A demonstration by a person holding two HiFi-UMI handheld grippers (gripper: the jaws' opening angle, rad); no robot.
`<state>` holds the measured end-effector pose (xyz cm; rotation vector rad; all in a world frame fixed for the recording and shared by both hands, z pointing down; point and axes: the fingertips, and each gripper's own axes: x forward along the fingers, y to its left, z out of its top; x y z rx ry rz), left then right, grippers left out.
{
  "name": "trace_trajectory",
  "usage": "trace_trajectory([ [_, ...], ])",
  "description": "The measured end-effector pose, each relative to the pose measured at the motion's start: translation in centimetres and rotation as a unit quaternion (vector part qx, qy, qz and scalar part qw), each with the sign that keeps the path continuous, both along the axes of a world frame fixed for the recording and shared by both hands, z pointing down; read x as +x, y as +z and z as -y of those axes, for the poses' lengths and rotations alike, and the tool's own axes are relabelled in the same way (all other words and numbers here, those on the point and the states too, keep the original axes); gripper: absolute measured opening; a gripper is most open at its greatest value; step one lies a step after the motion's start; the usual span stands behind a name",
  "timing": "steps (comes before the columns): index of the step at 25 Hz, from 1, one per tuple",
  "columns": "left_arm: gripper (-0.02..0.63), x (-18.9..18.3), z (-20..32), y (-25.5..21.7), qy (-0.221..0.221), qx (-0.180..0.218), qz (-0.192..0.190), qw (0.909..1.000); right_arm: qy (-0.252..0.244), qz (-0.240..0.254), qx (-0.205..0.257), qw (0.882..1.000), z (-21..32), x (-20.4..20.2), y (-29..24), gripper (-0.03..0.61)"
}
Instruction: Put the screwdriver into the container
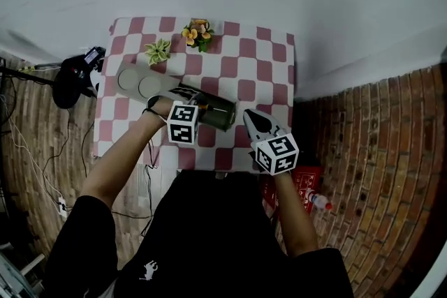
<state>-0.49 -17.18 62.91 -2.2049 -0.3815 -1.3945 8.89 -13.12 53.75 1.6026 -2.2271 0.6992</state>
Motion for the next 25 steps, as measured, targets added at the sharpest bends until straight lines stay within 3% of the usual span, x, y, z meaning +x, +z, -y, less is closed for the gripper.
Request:
trace_trajectory([
  [3,0.080,0.6,-0.2,2.0,0.048,0.004,0.051,0.9975,0.015,0.002,-0.005,1.000,-0.8,1.2,0.2,0.002],
  [9,0.080,1.2,-1.1,5.2,0.099,-0.002,0.109,0.9891,0.034,0.010,-0.014,0.999,-2.3,2.7,0.7,0.002],
  [12,0.081,1.0,-1.4,6.2,0.127,0.008,0.124,0.9840,0.035,0.011,-0.015,0.999,-2.7,2.7,0.8,0.002],
  [17,0.081,1.1,-2.0,6.5,0.213,0.053,0.122,0.9681,0.029,0.014,-0.015,0.999,-3.3,2.7,0.7,0.002],
  [20,0.084,1.3,-1.8,6.8,0.208,0.060,0.124,0.9683,0.022,0.018,-0.012,1.000,-3.4,2.6,0.6,0.002],
  [25,0.121,1.8,-0.9,4.9,0.142,0.065,0.109,0.9817,-0.006,0.023,0.004,1.000,-3.2,2.1,-0.1,0.002],
])
